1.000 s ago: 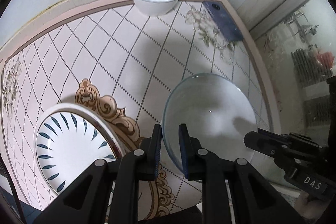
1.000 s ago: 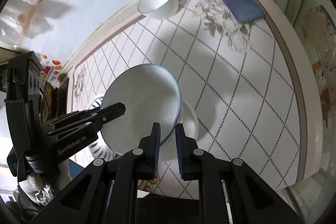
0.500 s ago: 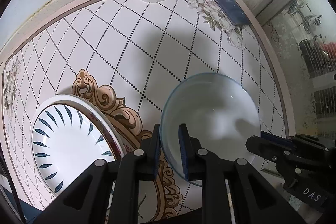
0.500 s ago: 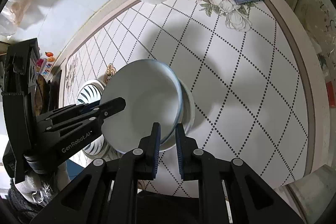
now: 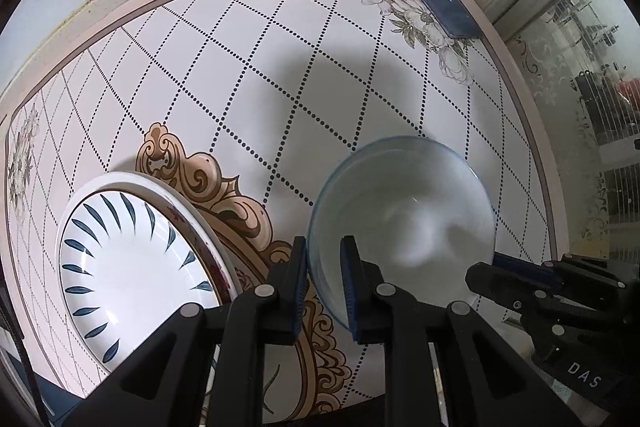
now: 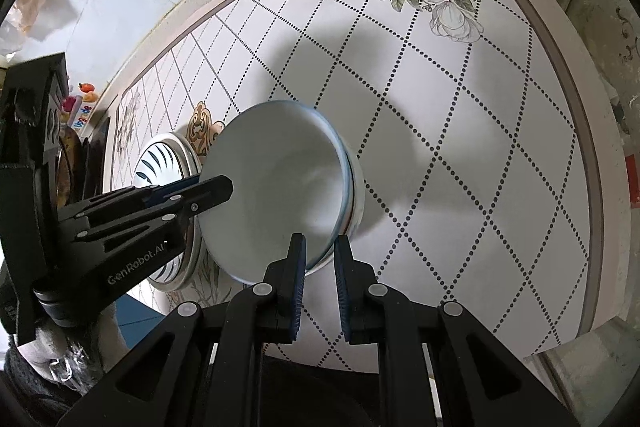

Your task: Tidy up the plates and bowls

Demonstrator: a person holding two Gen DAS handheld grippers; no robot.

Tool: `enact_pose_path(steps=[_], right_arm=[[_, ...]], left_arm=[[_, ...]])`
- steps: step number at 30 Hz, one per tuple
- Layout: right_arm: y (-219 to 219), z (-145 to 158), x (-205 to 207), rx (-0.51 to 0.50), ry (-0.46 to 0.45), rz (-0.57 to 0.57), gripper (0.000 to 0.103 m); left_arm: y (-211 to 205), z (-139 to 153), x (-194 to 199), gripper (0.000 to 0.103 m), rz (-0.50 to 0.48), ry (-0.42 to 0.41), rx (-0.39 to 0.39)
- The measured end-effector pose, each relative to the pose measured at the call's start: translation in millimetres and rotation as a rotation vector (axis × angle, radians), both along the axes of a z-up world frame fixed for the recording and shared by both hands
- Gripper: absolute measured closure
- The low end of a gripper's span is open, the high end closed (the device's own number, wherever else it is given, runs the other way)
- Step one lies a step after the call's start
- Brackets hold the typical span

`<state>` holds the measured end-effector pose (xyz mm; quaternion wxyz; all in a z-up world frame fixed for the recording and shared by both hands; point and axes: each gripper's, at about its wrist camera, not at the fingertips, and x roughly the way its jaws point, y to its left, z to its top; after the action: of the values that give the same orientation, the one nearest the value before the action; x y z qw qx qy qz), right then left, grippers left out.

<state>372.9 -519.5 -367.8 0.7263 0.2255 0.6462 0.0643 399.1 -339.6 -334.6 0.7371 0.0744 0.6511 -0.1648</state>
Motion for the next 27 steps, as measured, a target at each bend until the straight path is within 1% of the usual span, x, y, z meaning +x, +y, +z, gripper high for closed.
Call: enact_pose_path(steps=[6, 11, 13, 15, 17, 19, 20, 21, 22, 23, 24, 26, 27], right_arm=[[0, -3, 2, 0.004, 0.014, 0.004, 0.087], [-4, -6, 4, 0.031, 0.036, -0.015, 0.087], [-6, -7, 6, 0.052, 0.053, -0.024, 0.087], [-10, -4, 6, 0.068, 0.066, -0.033, 0.087], [-15, 7, 9, 0.078, 0.054, -0.032, 0.087], [-24, 21, 15, 0.093, 0.03, -0.043, 0.085], [-31, 32, 22, 0.099, 0.01, -0.049, 0.082], [-36, 39, 31, 0.1, -0.005, -0.056, 0.068], [-44, 48, 46, 0.101, -0.024, -0.064, 0.052], [-51, 53, 58, 0.107, -0.046, -0.075, 0.048], [-58, 58, 72, 0.113, -0.075, -0.092, 0.046], [-71, 62, 108, 0.108, -0.127, -0.121, 0.046], [-77, 60, 127, 0.114, -0.142, -0.136, 0.046]], left_arm=[[-1, -1, -1, 0.089, 0.003, 0.0, 0.007], [1, 3, 0, 0.089, 0.008, 0.012, 0.0], [5, 13, 0, 0.089, 0.014, 0.014, -0.014], [10, 29, 1, 0.089, 0.018, 0.0, -0.043], [16, 51, 6, 0.088, 0.03, -0.028, -0.074], [21, 72, 20, 0.087, 0.05, -0.067, -0.102], [24, 81, 33, 0.08, 0.064, -0.081, -0.116], [25, 89, 51, 0.075, 0.081, -0.099, -0.137], [27, 92, 66, 0.065, 0.093, -0.114, -0.146], [27, 94, 83, 0.056, 0.11, -0.13, -0.146], [27, 92, 104, 0.053, 0.135, -0.146, -0.138], [28, 82, 145, 0.053, 0.182, -0.137, -0.149], [28, 78, 159, 0.053, 0.192, -0.13, -0.158]])
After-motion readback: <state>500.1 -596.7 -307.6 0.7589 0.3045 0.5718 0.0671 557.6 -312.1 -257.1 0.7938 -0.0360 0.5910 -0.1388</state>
